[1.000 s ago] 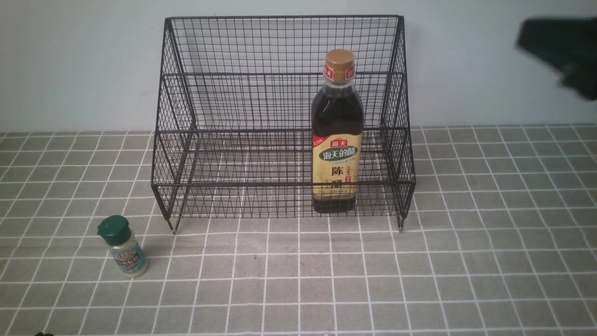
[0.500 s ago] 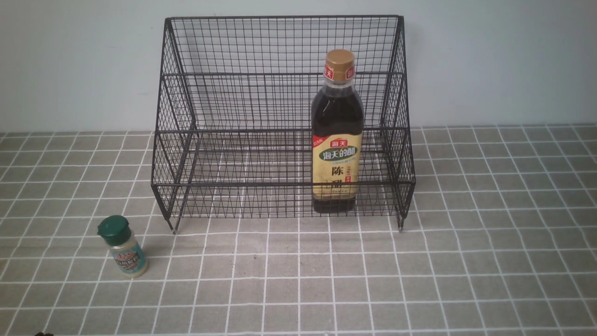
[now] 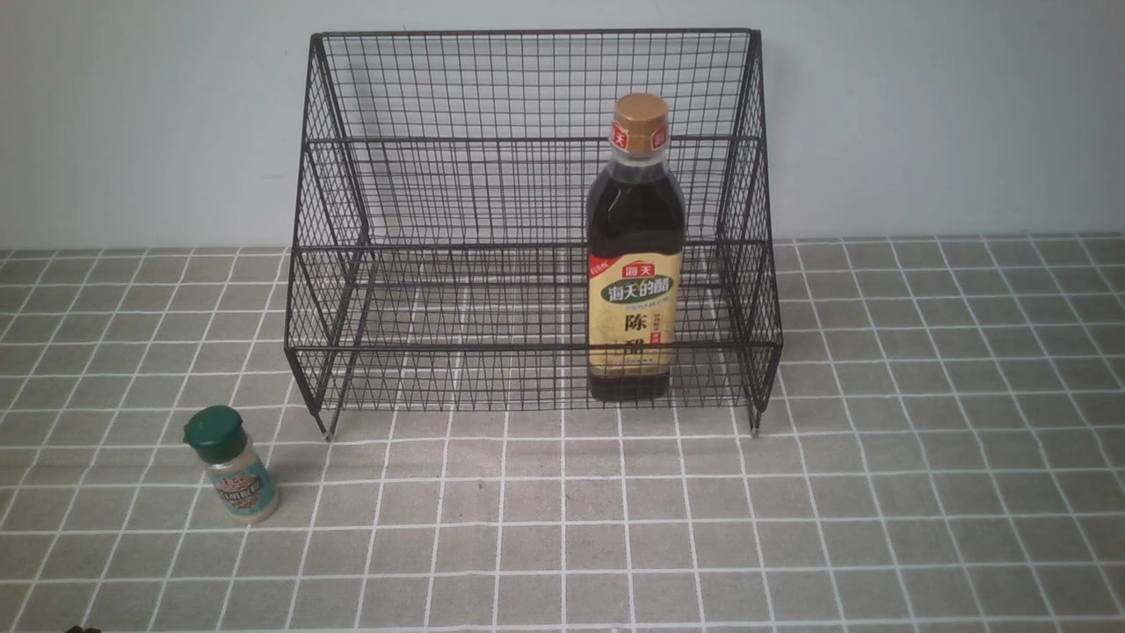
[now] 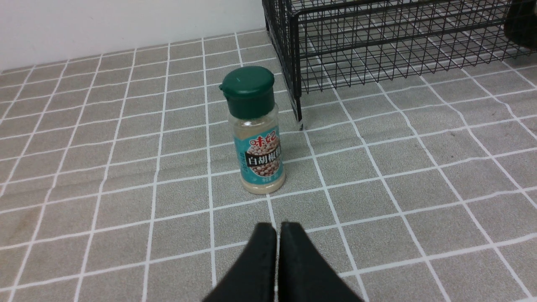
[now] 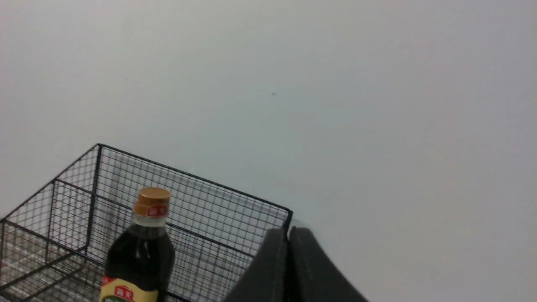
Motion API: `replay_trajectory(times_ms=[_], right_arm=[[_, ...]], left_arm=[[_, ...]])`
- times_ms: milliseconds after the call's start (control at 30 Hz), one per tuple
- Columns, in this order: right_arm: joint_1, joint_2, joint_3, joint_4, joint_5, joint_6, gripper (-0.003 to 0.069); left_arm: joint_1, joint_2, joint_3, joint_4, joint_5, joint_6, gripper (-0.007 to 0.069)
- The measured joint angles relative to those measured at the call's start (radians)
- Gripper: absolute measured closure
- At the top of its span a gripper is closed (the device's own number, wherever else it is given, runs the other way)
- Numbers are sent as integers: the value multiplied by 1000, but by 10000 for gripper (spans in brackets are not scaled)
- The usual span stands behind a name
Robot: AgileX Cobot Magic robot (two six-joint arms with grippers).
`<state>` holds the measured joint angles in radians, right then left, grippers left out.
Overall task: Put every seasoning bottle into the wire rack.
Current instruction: Use the left arm to grab the condiment bottle closest to it
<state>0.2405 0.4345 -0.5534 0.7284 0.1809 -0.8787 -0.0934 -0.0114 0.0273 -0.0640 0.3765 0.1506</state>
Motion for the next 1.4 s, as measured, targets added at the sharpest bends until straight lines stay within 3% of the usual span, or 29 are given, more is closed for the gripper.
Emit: replay_trajectory(times_ms=[100, 200, 433, 667, 833, 1400], right_arm=[[-103, -101, 95, -194, 10, 313, 672], [-171, -207, 218, -478, 25, 652, 672], [-236, -361, 430, -782, 44, 993, 672], [-251, -442, 577, -835, 82, 1056, 672], [-251, -446, 580, -836, 164, 1069, 672], [-251, -446, 579, -838, 169, 1072, 672]], left_arm=[[0, 0, 0, 0, 0, 0, 631], [0, 0, 0, 0, 0, 0, 631], [0, 0, 0, 0, 0, 0, 631], [0, 0, 0, 0, 0, 0, 631], [0, 0, 0, 0, 0, 0, 631], [0, 0, 0, 0, 0, 0, 631]])
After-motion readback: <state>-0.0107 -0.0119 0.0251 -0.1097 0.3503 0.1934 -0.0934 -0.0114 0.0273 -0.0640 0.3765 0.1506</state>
